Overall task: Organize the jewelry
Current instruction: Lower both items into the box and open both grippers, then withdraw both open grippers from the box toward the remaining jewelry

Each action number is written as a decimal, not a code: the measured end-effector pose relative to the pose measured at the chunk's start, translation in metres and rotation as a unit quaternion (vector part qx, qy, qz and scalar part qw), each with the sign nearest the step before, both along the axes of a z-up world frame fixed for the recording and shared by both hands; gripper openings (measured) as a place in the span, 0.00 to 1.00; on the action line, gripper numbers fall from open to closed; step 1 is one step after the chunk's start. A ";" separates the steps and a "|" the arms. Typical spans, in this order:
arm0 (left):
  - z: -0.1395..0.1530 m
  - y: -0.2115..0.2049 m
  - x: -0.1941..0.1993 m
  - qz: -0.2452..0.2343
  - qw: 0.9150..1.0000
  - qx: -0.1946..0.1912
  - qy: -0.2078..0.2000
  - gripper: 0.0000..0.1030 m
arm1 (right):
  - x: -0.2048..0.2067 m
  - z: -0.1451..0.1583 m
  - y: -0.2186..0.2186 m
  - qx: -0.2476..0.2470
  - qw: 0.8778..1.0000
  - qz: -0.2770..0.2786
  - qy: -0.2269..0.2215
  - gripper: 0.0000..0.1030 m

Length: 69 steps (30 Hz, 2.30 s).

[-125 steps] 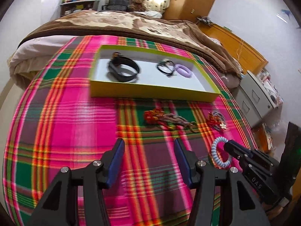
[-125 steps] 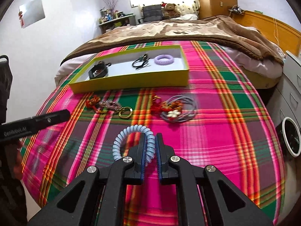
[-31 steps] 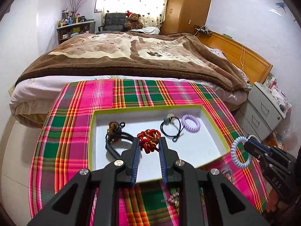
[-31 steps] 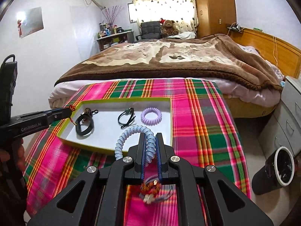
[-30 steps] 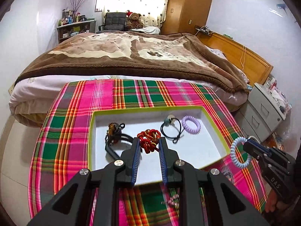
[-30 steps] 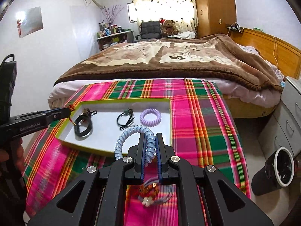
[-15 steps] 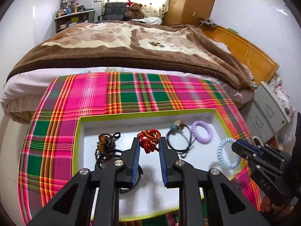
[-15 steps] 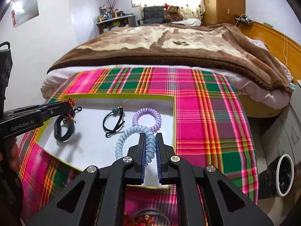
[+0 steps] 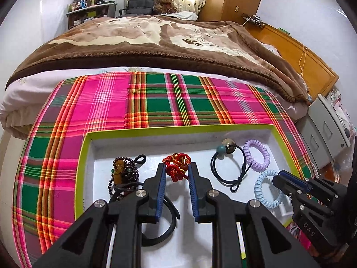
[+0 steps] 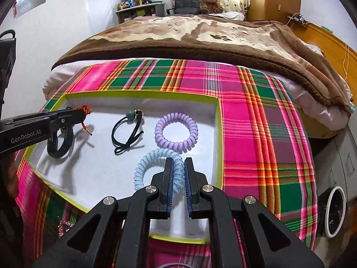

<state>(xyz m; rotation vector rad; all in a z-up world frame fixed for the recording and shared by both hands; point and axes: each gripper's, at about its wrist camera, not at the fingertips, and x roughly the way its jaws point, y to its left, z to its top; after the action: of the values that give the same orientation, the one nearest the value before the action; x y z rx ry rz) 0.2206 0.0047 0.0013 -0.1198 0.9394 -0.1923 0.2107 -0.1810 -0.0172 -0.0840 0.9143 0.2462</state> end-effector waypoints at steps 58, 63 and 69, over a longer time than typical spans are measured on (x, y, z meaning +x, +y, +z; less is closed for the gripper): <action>0.035 0.013 -0.079 0.028 0.999 0.013 -0.039 0.43 | -0.064 0.038 0.002 0.029 0.998 -0.004 -0.057 0.33; 0.030 0.017 -0.099 0.030 0.999 0.006 -0.037 0.43 | -0.082 0.043 -0.007 0.043 0.997 -0.002 -0.068 0.33; 0.025 0.020 -0.121 0.026 0.999 -0.011 -0.039 0.43 | -0.100 0.041 -0.025 0.040 0.997 -0.011 -0.067 0.33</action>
<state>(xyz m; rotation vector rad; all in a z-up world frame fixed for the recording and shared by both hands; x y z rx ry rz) 0.0999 0.0243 0.0261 -0.1569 0.8558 -0.1581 0.1107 -0.2058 0.0243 -0.0163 0.7704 0.2534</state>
